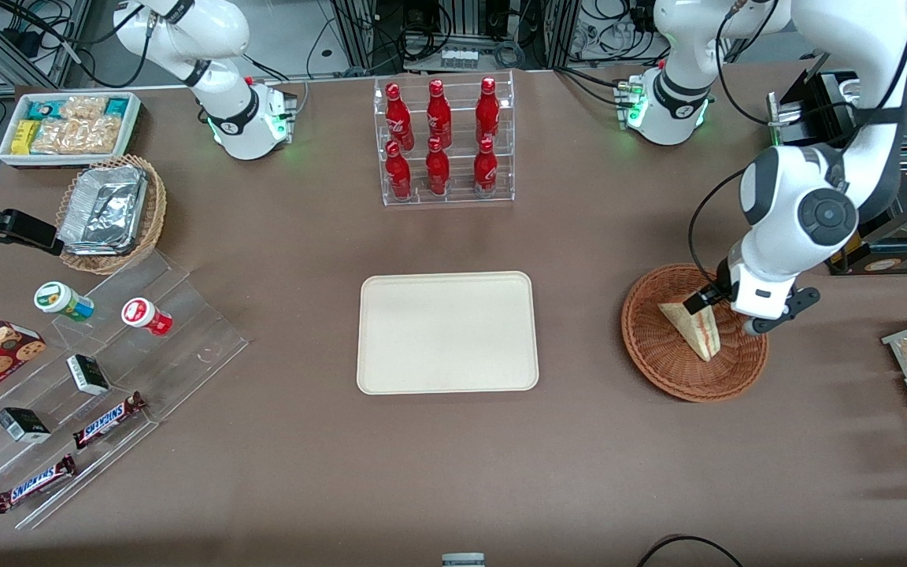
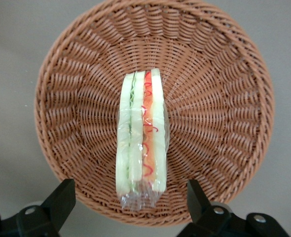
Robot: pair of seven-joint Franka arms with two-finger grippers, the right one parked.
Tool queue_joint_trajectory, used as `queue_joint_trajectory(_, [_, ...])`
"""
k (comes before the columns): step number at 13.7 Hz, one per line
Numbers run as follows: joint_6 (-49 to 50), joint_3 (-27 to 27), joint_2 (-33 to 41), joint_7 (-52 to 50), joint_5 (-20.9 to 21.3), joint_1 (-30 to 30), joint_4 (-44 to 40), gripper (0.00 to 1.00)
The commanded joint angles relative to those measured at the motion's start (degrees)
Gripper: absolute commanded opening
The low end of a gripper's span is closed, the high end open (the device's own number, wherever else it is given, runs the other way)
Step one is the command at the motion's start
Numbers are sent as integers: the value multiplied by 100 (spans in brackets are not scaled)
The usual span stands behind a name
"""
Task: Place sandwich from basket to tray
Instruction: 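Move the left gripper down over the wrapped sandwich in the wicker basket, then close the left gripper on the sandwich's upright edge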
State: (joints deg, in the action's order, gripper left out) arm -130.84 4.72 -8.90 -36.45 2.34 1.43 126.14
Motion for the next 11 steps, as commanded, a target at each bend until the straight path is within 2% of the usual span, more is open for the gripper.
queue_joint_trajectory(1, [-231,3,-261,-195,56,6,24,100])
queue_joint_trajectory(3, [-407,3,-480,-266,56,6,24,100])
queue_joint_trajectory(4, [-477,3,-568,-274,56,6,24,93])
queue_joint_trajectory(5, [-521,3,-630,-301,56,15,24,75])
queue_joint_trajectory(6, [-521,3,-639,-371,56,6,24,36])
queue_joint_trajectory(7, [-478,3,-631,-380,56,6,24,2])
queue_joint_trajectory(11, [-329,3,-587,-319,56,6,-2,0])
